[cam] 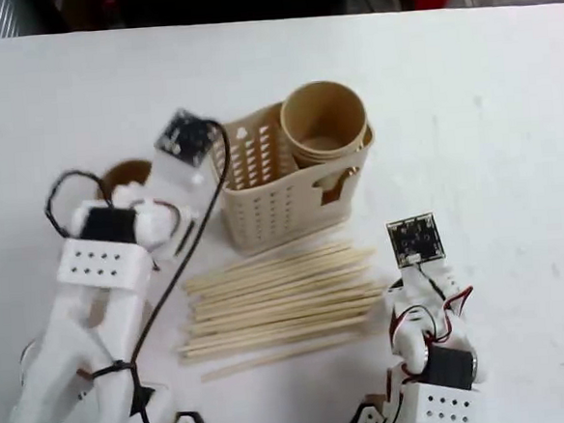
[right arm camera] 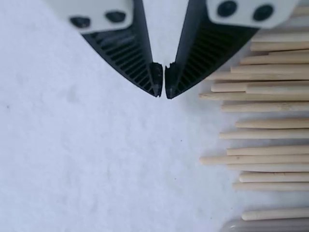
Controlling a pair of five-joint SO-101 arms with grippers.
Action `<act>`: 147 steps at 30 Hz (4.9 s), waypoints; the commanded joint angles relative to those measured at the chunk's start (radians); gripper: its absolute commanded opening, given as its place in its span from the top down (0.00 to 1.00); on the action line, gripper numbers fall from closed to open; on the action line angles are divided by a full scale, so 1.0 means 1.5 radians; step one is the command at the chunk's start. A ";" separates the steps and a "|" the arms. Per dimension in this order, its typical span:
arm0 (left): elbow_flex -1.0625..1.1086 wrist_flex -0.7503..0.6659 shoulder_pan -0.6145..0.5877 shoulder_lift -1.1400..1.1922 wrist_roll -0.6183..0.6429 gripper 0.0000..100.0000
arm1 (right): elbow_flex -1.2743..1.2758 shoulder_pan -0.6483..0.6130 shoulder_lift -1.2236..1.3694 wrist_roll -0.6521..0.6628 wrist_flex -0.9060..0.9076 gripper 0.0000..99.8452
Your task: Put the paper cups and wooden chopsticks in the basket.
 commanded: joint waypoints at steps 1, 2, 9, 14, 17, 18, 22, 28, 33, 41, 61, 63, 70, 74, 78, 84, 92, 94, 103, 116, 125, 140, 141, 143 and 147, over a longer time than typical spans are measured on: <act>-0.274 0.144 0.007 -0.019 0.007 0.98 | 0.000 -0.003 -0.009 -0.003 -0.002 0.98; -0.337 0.170 0.010 -0.017 0.008 0.98 | 0.000 -0.003 -0.009 -0.003 -0.002 0.98; -0.671 0.234 0.137 -0.016 0.009 0.98 | 0.000 -0.004 -0.009 -0.003 -0.002 0.98; -0.767 0.234 0.257 0.069 0.010 0.98 | 0.000 -0.004 -0.009 -0.003 -0.002 0.98; -0.848 0.239 0.265 0.189 0.046 0.98 | 0.000 -0.004 -0.009 -0.003 -0.002 0.98; -0.883 0.249 0.265 0.229 0.054 0.98 | 0.000 -0.004 -0.009 -0.003 -0.002 0.98; -1.047 0.321 0.289 0.378 0.055 0.98 | 0.000 -0.004 -0.009 -0.003 -0.004 0.98; -1.269 0.417 0.375 0.534 0.044 0.98 | 0.002 -0.004 -0.009 -0.002 -0.019 0.98; -1.262 0.423 0.399 0.585 0.025 0.98 | 0.002 -0.004 -0.009 -0.002 -0.019 0.98; -1.219 0.423 0.377 0.587 0.026 0.97 | 0.002 -0.004 -0.009 -0.002 -0.019 0.98; -1.062 0.421 0.377 0.481 0.023 0.97 | 0.002 -0.004 -0.008 -0.002 -0.018 0.98; -1.061 0.413 0.377 0.481 0.023 0.95 | 0.002 -0.004 -0.008 -0.002 -0.018 0.98; -1.104 0.379 0.372 0.476 0.026 0.77 | 0.003 -0.004 -0.008 -0.002 -0.018 0.98; -1.198 0.382 0.351 0.478 0.028 0.77 | 0.003 -0.004 -0.008 -0.002 -0.018 0.98; -1.219 0.378 0.306 0.482 0.029 0.77 | 0.003 -0.004 -0.008 -0.002 -0.018 0.98; -1.167 0.359 0.221 0.544 0.064 0.77 | 0.003 -0.004 -0.008 -0.002 -0.018 0.98; -1.123 0.328 0.208 0.695 0.064 0.77 | 0.003 -0.004 -0.008 -0.002 -0.018 0.98; -1.123 0.309 0.208 0.721 0.064 0.77 | 0.003 -0.004 -0.008 -0.002 -0.018 0.98; -1.152 0.299 0.204 0.733 0.059 0.77 | 0.003 -0.004 -0.008 -0.002 -0.019 0.98; -1.336 0.402 0.202 0.689 0.059 0.77 | 0.003 -0.004 -0.008 -0.002 -0.019 0.98; -1.144 0.297 0.218 0.690 0.058 0.77 | 0.003 -0.004 -0.008 -0.002 -0.018 0.98; -0.935 0.167 0.230 0.683 0.058 0.77 | 0.003 -0.004 -0.008 -0.002 -0.019 0.98; -0.936 0.167 0.230 0.681 0.058 0.77 | 0.003 -0.004 -0.008 -0.002 -0.019 0.98; -0.971 0.182 0.229 0.668 0.058 0.77 | 0.003 -0.004 -0.008 -0.002 -0.019 0.98; -1.086 0.236 0.227 0.631 0.058 0.77 | 0.003 -0.004 -0.008 -0.002 -0.019 0.98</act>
